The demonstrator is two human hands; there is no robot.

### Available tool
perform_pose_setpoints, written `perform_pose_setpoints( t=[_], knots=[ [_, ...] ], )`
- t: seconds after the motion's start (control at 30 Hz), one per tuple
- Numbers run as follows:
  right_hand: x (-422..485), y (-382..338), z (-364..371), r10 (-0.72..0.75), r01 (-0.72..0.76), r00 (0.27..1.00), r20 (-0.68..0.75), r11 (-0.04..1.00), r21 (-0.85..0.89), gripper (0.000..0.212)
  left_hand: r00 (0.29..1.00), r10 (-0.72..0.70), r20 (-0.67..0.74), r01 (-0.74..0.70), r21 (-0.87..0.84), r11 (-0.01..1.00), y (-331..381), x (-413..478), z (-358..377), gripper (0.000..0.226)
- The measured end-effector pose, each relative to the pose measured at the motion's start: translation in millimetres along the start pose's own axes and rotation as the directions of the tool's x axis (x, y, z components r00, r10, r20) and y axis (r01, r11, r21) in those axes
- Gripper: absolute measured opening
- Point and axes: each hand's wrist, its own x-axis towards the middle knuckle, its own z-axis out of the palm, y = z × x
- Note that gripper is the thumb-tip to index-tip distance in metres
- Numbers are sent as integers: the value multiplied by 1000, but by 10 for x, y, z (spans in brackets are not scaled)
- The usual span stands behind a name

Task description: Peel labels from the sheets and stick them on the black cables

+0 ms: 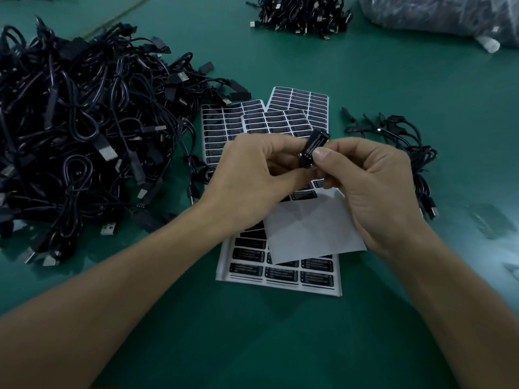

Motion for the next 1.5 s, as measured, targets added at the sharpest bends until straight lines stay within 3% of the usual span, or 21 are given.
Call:
perform_pose_setpoints(
  t=[1.1, 1.5],
  knots=[
    [-21, -35, 1, -21, 21, 1000, 8, 996, -89, 16, 999, -8, 36, 12, -97, 995, 6, 13, -23, 22],
    [-29, -41, 19, -27, 26, 1000, -9, 995, -94, 17, 994, -100, 43, 107, -192, 975, -13, 24, -32, 19]
  ],
)
